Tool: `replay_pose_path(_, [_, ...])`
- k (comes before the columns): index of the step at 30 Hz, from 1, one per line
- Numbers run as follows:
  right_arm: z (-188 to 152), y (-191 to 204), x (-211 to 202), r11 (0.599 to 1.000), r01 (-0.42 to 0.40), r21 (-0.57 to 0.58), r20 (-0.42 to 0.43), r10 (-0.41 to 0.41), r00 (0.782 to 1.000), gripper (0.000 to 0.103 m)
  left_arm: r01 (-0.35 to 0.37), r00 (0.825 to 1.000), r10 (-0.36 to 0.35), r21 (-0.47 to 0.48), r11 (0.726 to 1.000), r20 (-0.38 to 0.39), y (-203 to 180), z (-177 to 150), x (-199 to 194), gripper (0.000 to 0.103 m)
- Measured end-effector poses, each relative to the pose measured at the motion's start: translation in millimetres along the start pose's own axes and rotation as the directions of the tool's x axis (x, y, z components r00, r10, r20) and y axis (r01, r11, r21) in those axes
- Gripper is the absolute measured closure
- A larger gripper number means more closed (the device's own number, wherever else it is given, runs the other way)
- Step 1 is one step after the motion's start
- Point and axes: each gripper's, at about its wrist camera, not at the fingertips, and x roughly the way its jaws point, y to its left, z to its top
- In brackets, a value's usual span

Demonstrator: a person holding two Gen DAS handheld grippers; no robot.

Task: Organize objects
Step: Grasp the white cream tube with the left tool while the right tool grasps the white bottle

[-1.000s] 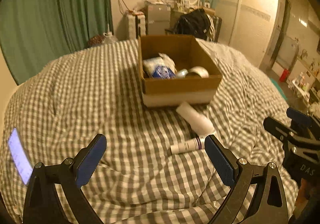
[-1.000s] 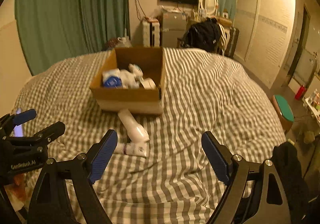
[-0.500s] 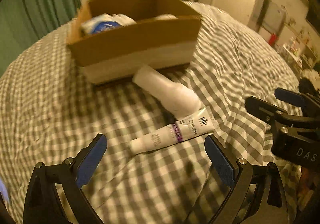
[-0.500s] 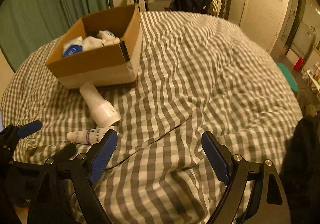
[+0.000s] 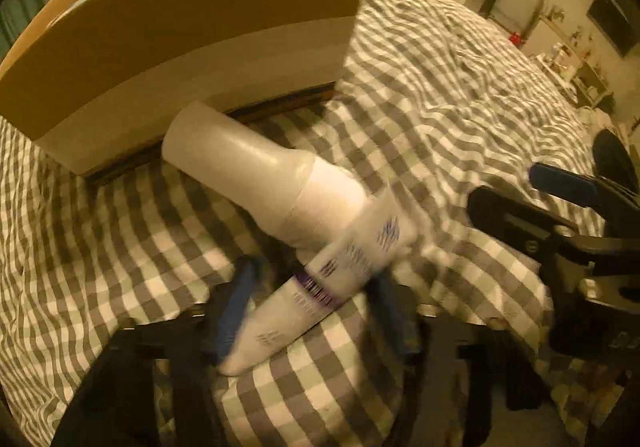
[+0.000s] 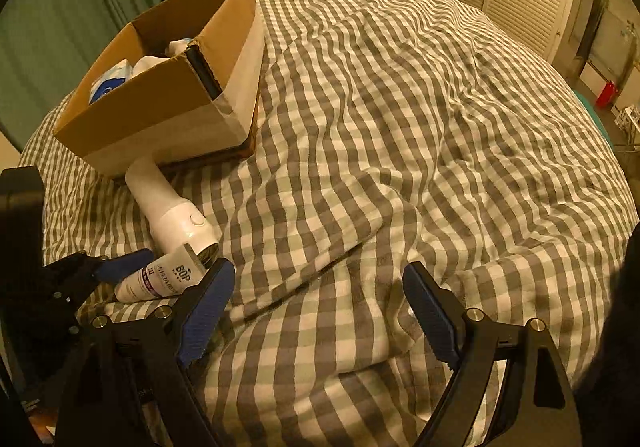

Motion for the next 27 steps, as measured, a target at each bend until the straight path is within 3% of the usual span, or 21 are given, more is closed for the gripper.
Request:
replay_pose_path(4, [0,2,-4,1.000,0.006,-0.008,0.000,-0.006,1.000,0.017,-0.066,0.998,0.065,0.048,0.997,0.022,-7,-5,-18,0.071])
replay_pose_path(9, [2,6,-22,1.000,0.017,-0.019,0.037,-0.016,0.999,0.017,-0.114,0.992,0.115,-0.031,0.993,0.050,12,-16,-56,0.085])
replay_pose_path(19, [2,44,-62,0.994,-0.028,-0.110,0.119,0.041,0.992,0.017,-0.135,0.984,0.153,-0.183,0.974,0.087,59,-36,-99,0.085])
replay_pose_path(27, [23,100,-22,0.964,-0.059,-0.259,0.051,0.074,0.996,0.017,-0.134,0.984,0.157,-0.230,0.964,0.082,91,-35,-98,0.085])
